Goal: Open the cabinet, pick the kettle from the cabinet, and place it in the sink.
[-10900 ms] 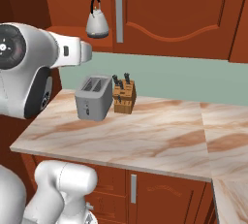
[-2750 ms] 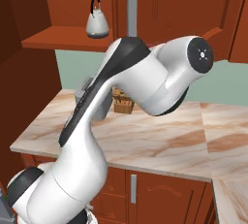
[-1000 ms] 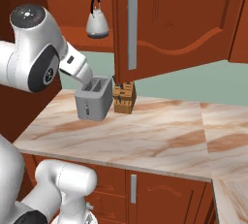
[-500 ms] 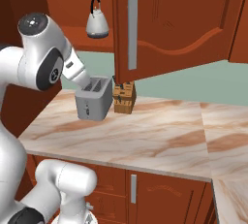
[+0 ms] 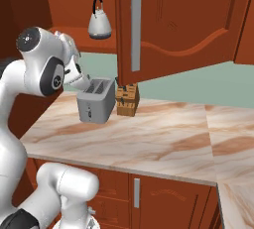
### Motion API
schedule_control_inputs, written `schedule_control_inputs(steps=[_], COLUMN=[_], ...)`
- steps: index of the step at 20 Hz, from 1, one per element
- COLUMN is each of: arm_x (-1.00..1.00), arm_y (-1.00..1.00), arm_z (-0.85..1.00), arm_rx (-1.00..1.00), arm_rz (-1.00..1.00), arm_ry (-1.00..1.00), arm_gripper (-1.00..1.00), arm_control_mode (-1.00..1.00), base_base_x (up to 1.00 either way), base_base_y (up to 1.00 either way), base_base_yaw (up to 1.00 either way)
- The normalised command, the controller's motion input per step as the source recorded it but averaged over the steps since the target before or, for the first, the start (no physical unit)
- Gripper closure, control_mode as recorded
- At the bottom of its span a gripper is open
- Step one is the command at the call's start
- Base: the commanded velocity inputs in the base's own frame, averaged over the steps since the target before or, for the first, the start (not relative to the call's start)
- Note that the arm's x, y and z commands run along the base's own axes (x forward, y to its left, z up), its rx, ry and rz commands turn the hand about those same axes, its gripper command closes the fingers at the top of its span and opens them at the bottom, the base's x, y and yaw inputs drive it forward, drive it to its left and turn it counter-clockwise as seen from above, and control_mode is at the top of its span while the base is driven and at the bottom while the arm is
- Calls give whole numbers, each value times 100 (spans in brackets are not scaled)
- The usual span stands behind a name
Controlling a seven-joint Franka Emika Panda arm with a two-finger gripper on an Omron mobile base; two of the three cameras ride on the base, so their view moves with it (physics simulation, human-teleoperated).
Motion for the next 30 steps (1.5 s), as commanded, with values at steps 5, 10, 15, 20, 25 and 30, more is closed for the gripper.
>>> schedule_control_inputs(steps=[5,10,15,20,25,30], arm_x=[39,32,21,9,-1,-7], arm_y=[-7,-15,-25,-23,-23,-35], arm_z=[-2,0,5,13,7,2], arm_rx=[9,8,18,18,13,16], arm_rz=[-36,-36,-35,-29,-22,-18], arm_ry=[-19,-18,-9,-11,-5,-7], arm_gripper=[-100,-100,-100,-100,-100,-100], arm_control_mode=[-100,-100,-100,-100,-100,-100], base_base_x=[0,0,0,0,0,0], base_base_y=[0,0,0,0,0,0], base_base_yaw=[0,0,0,0,0,0])
